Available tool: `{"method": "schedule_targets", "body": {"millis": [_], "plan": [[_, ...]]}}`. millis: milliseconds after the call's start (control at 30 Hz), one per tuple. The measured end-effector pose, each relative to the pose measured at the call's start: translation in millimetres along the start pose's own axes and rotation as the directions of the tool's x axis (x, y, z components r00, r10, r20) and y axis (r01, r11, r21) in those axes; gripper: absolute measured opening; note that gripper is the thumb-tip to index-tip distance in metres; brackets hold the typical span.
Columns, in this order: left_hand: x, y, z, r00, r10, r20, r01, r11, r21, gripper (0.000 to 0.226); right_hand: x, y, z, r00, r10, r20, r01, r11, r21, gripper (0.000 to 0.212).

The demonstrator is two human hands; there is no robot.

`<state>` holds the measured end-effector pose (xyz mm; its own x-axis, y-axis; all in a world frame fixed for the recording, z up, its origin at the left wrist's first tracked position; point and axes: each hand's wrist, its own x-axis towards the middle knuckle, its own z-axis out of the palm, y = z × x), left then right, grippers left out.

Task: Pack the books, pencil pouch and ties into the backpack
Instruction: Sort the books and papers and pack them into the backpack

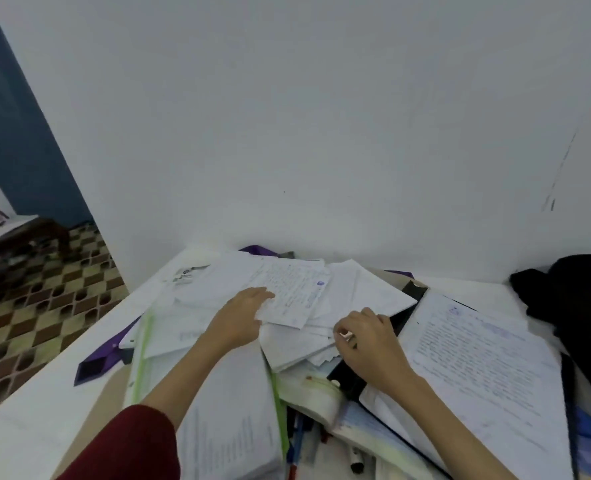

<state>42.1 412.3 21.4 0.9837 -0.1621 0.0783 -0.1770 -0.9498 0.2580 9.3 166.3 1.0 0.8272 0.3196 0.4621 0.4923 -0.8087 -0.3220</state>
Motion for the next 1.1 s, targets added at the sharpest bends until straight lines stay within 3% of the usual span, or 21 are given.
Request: {"method": "schedule_targets", "body": {"millis": [133,233,267,367,400,467,533,600,667,767,833,933,1000,1100], "plan": [[24.6,-4.4,11.0,0.994,0.071,0.089,-0.084,0.983,0.165,0.068,10.0,-0.6,6.2,0.998,0.040,0.055,-0.040,0.999,-0.006,0.020],[34.5,-11.5,24.0,0.987,0.122,0.102,-0.136,0.980,0.147,0.055,17.2,6.3,5.4,0.994,0.087,0.069,-0.086,0.996,-0.015,0.019],[34.6,-15.1,27.1,0.984,0.161,0.076,-0.170,0.978,0.122,0.048,19.7,6.9,4.8,0.991,0.105,0.079,-0.105,0.994,-0.014,0.019],[38.1,-21.4,31.9,0.918,0.310,-0.245,-0.298,0.951,0.087,0.023,27.9,5.5,8.4,0.986,0.126,0.114,-0.125,0.992,-0.011,0.020],[39.5,-22.5,29.8,0.908,0.306,-0.287,-0.294,0.952,0.086,0.014,30.3,3.5,10.5,0.983,0.136,0.126,-0.138,0.990,0.004,0.019],[45.8,-23.6,24.7,0.908,0.210,-0.363,-0.205,0.977,0.054,0.011,34.4,-1.0,14.7,0.975,0.172,0.139,-0.186,0.979,0.089,0.016],[50.0,-25.3,20.5,0.913,0.068,-0.402,-0.099,0.994,-0.056,0.024,38.7,-6.8,18.1,0.954,0.255,0.158,-0.288,0.927,0.240,0.010],[52.2,-22.9,14.8,0.905,-0.028,-0.425,-0.039,0.988,-0.150,0.032,45.7,-12.3,20.0,0.899,0.387,0.203,-0.437,0.800,0.411,0.004],[51.8,-16.3,12.0,0.920,-0.038,-0.389,-0.036,0.983,-0.180,0.036,55.9,-16.2,20.2,0.791,0.521,0.321,-0.599,0.549,0.583,0.010],[50.7,-10.6,14.9,0.932,0.060,-0.357,-0.069,0.998,-0.013,0.029,71.0,-18.6,22.1,0.631,0.538,0.558,-0.670,0.016,0.742,0.035],[44.0,-3.8,18.9,0.934,0.193,-0.300,-0.148,0.975,0.167,0.017,79.2,-20.6,24.5,0.581,0.489,0.650,-0.662,-0.180,0.727,0.050],[36.6,8.1,24.6,0.932,0.271,-0.242,-0.206,0.943,0.262,0.029,86.3,-24.6,36.6,0.586,0.468,0.662,-0.646,-0.223,0.730,0.051],[32.3,16.5,20.1,0.944,0.264,-0.196,-0.235,0.959,0.159,0.015,89.8,-27.9,45.5,0.563,0.531,0.633,-0.604,-0.258,0.754,0.044],[36.0,13.1,9.5,0.986,0.166,-0.001,-0.166,0.985,-0.045,0.025,93.1,-29.3,51.8,0.569,0.564,0.598,-0.564,-0.262,0.783,0.050]]}}
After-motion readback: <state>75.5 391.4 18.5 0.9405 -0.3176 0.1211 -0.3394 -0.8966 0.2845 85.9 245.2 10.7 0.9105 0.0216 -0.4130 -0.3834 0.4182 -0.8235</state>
